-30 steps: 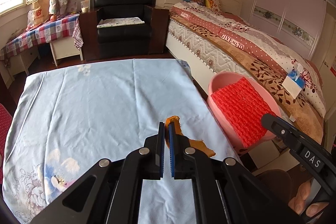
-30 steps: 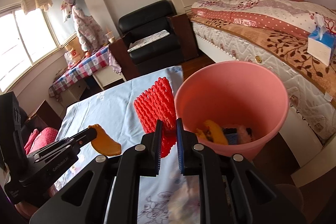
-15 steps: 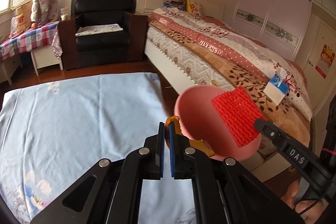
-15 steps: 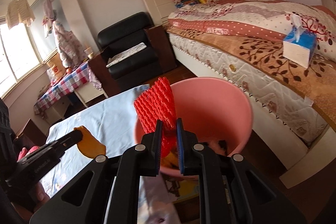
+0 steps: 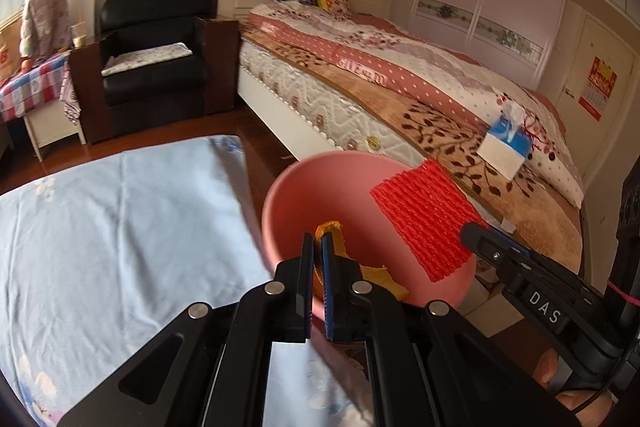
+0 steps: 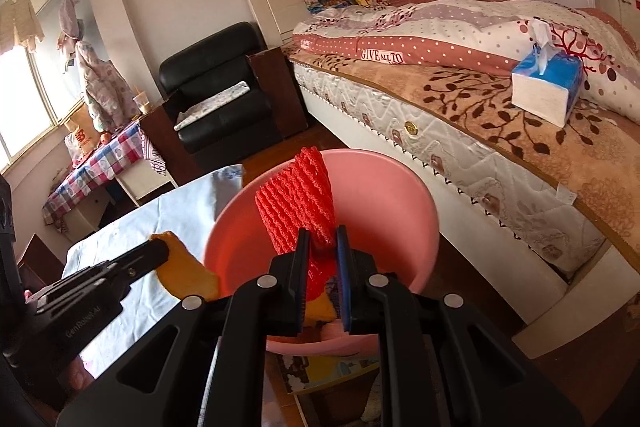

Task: Collect trash
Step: 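Carry the orange peel and red sleeve over the pink basin with both tools, then open both tools to drop the peel and red sleeve into the basin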

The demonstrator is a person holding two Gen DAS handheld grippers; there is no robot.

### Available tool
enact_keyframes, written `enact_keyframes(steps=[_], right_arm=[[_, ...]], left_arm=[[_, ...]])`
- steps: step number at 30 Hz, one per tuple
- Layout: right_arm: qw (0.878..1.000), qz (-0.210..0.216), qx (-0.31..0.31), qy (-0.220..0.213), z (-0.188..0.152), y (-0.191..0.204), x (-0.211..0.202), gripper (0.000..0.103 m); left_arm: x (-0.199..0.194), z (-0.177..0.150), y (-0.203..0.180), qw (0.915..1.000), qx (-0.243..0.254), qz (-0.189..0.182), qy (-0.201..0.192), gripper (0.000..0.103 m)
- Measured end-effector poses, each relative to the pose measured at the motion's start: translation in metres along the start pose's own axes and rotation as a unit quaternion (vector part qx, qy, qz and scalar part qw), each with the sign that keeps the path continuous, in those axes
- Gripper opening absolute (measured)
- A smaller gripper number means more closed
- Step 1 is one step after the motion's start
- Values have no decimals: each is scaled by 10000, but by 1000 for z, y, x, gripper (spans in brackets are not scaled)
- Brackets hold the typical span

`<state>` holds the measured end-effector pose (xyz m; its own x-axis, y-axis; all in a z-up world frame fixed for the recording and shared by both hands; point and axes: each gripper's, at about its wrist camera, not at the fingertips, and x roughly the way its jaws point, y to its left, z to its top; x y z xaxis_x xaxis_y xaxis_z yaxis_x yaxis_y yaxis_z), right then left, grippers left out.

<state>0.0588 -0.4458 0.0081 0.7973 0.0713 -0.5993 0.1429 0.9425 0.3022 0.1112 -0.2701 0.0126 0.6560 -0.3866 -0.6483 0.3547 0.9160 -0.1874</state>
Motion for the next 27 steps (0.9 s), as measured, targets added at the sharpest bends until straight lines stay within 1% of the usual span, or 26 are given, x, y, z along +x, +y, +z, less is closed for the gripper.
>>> enact_keyframes(steps=[8,17,23,26,27], right_arm=[[9999,-90,92,47,0,-14,7,13],[9998,-126,132,114,-2,-21,12,13],[9996,-167,172,142,-3,-26,16,13],[9996,-172,179,155,-4,-27,17,13],[9996,-173,178,158,-4,-27,18,13]], left_arm=[[25,-1,-20,9997,130,-64,175,3],[43,-6,-22,9992,128,-1,367,4],[48,-7,-22,9990,124,25,418,6],[50,-7,-23,9989,111,7,462,12],[50,-7,-23,9989,104,10,459,18]])
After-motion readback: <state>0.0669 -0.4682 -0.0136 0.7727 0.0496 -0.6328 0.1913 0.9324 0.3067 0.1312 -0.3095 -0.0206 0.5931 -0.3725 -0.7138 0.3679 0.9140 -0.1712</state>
